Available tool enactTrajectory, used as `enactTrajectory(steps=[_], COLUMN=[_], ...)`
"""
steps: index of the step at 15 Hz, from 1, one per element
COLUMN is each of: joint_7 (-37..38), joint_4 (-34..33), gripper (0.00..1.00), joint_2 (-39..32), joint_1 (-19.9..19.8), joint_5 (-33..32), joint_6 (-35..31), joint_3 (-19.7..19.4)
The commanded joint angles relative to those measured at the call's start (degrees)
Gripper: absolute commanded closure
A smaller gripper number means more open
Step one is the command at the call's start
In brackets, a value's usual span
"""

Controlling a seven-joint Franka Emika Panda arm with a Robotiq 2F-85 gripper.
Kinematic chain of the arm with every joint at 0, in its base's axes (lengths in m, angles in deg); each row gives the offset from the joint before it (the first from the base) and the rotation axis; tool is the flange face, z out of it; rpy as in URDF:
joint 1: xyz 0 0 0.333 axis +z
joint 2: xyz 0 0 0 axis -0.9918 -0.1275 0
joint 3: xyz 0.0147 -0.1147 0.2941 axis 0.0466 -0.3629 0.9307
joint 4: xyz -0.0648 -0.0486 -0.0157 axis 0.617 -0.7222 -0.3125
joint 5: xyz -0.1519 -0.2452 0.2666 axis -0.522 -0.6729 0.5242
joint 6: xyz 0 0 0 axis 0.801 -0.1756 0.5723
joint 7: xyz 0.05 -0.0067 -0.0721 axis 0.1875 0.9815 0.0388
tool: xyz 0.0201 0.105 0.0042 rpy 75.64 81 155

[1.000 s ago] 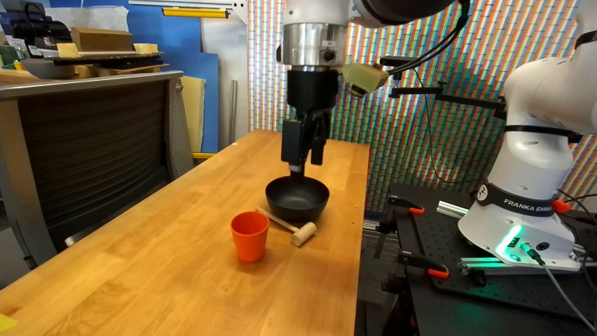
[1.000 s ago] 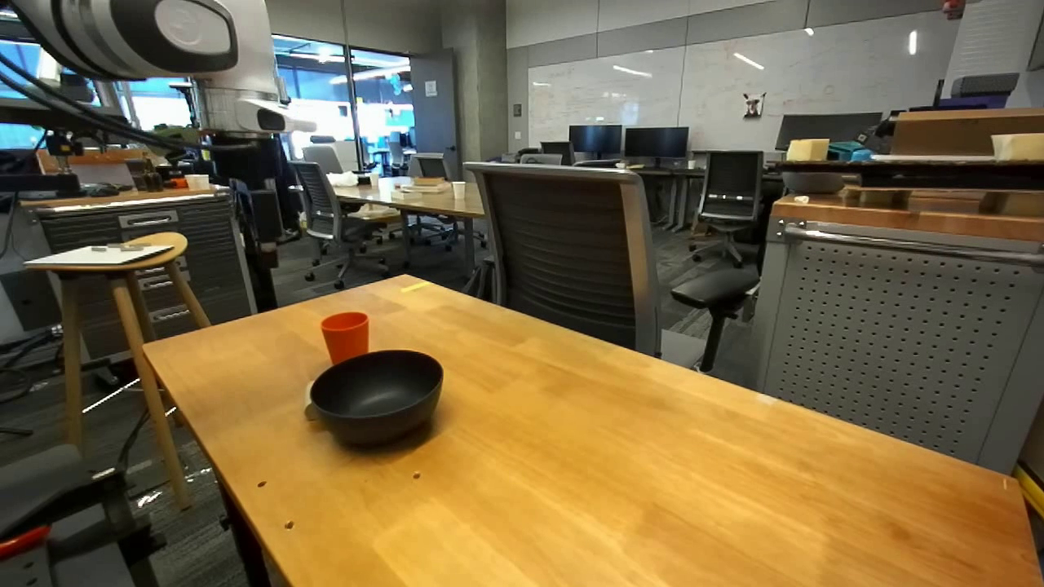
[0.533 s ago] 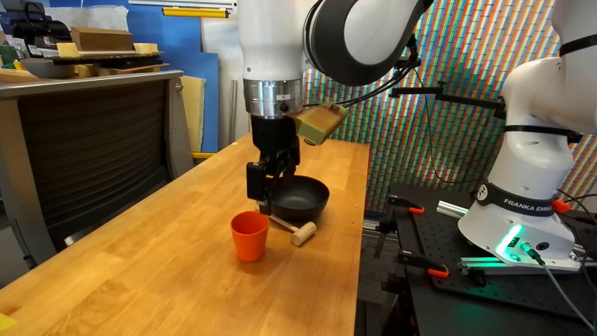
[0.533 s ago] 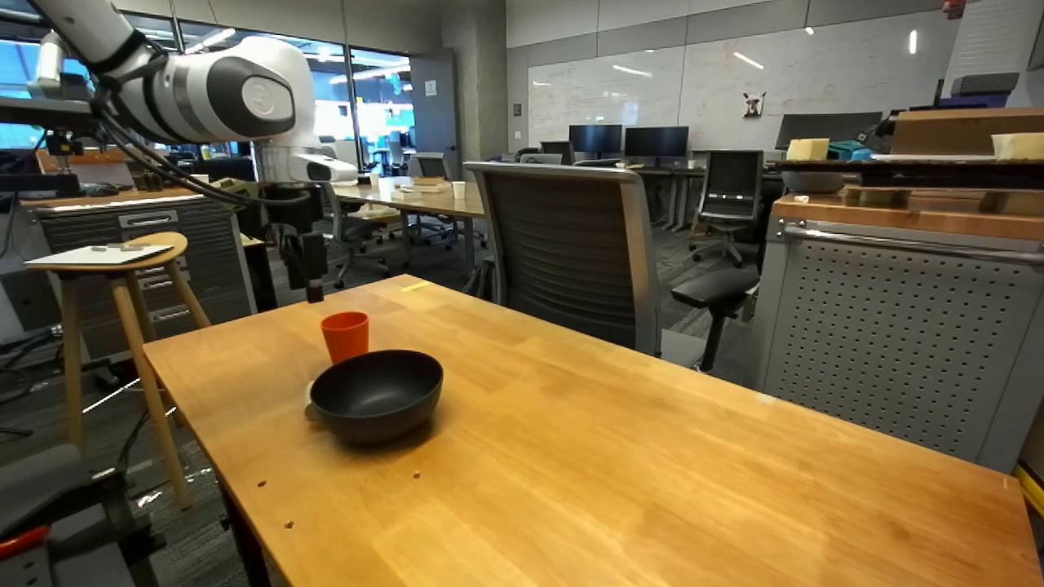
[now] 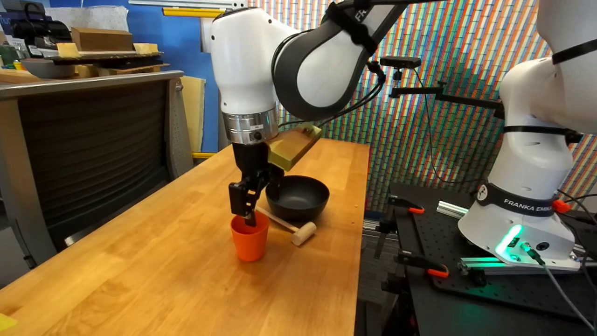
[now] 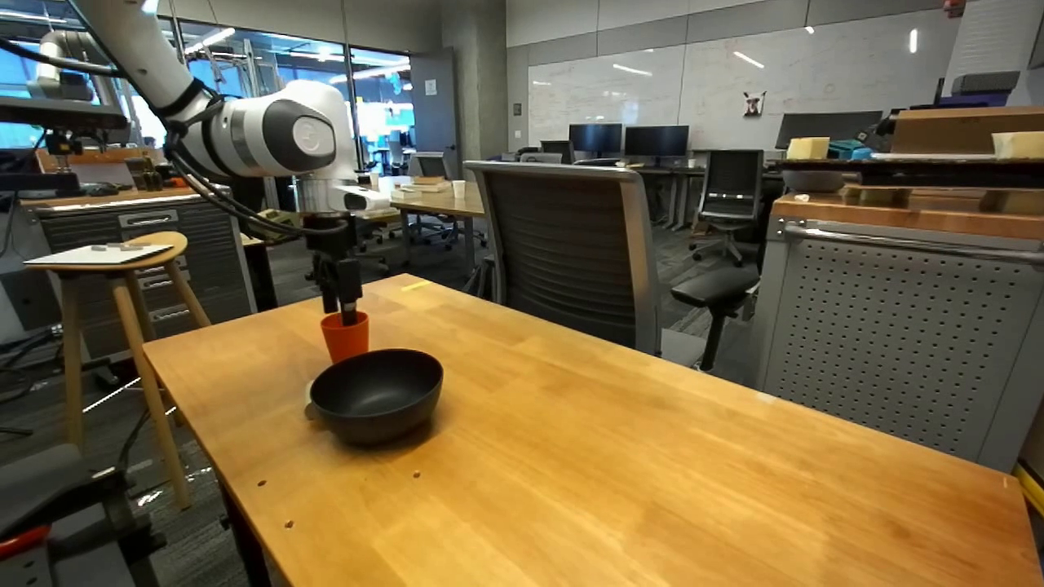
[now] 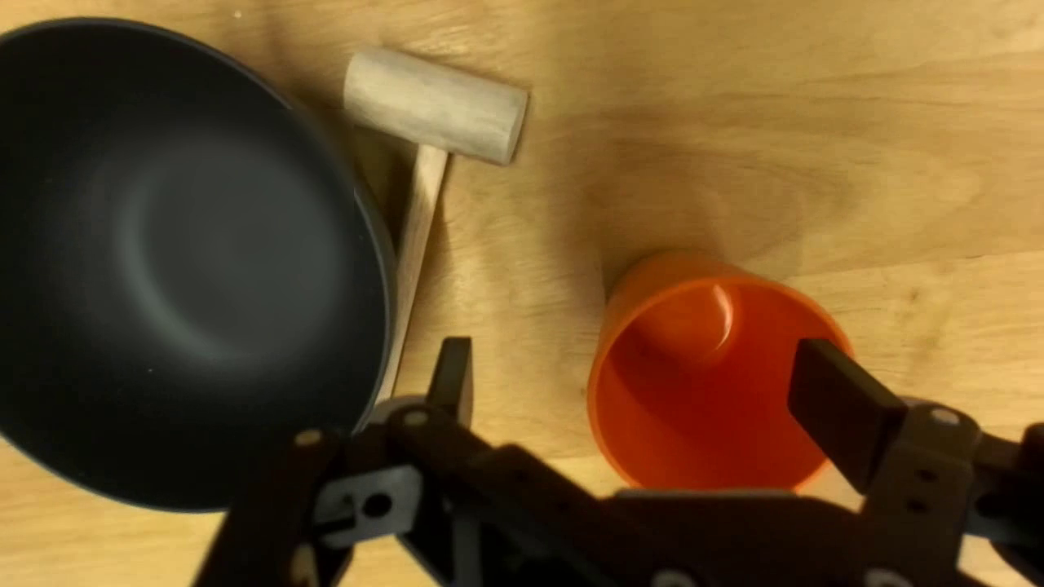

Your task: Put the cup in the bowl

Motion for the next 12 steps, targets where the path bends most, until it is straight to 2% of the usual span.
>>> enactTrajectory(steps=[1,2,3,10,12], joint_7=[2.4,2.3,2.1,0.1,-0.7], joint_4=[-3.2,-3.5,-3.7,-2.4,-1.5], gripper=[0.00,0.25,0.26,0.83,0.94], joint_2=[-2.9,-3.4,-3.9,-5.3,-5.2], joint_1=[2.1,2.3,2.5,1.6,1.2], joint_5=[-2.3,-2.2,-1.7,4.9,8.1], joint_6=[-1.1,-1.4,-1.6,-2.3,-2.9], joint_3=[-3.2,-3.6,-3.8,-2.2,-1.4])
